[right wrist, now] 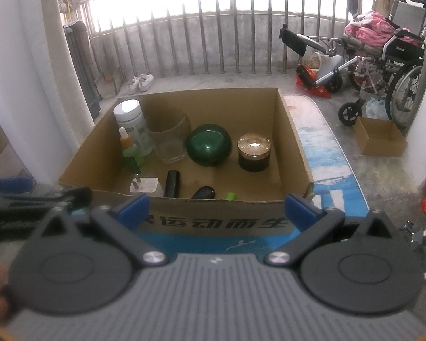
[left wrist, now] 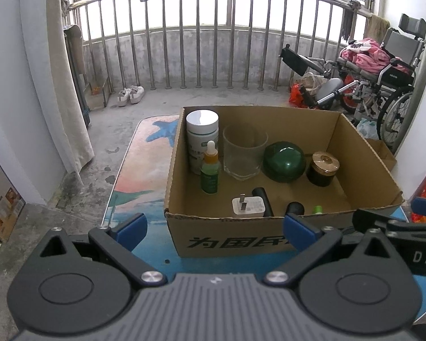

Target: Organize rigid objects

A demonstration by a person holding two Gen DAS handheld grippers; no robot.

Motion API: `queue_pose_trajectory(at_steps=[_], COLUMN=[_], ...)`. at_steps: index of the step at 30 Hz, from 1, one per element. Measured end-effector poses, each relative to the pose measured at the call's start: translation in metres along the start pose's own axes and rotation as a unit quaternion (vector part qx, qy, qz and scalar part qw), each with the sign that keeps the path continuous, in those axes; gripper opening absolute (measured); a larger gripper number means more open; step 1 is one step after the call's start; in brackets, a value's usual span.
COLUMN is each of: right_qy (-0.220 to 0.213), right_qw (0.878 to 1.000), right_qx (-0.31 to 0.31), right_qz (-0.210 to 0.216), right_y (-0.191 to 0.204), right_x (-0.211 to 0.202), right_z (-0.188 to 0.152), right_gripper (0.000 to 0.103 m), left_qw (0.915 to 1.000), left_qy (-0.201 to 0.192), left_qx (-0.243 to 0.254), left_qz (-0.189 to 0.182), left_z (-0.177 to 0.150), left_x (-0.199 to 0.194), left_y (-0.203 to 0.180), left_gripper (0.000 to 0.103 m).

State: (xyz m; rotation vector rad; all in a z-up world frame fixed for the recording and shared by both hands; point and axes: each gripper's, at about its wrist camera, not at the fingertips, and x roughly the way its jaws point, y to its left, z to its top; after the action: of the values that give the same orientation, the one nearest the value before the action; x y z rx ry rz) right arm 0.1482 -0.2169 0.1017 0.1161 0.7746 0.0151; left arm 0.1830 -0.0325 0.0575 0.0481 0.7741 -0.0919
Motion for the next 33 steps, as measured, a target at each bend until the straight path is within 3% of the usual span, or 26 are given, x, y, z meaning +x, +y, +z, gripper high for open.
queue_pose_trajectory(at_steps=[33], right_qy=[0.022], right_qw=[1.0], right_qx=[0.005], right_qz=[0.002], right_y=[-0.006], right_x=[0.005], right_z=[0.0006], right_gripper=[0.102], left_qw=[0.9993], left_qy=[0.036], left_qx=[-0.008], left_qz=[0.004], left_z=[-0.0041], left_x=[0.0007], left_y=[-0.0054], left_gripper=[0.101])
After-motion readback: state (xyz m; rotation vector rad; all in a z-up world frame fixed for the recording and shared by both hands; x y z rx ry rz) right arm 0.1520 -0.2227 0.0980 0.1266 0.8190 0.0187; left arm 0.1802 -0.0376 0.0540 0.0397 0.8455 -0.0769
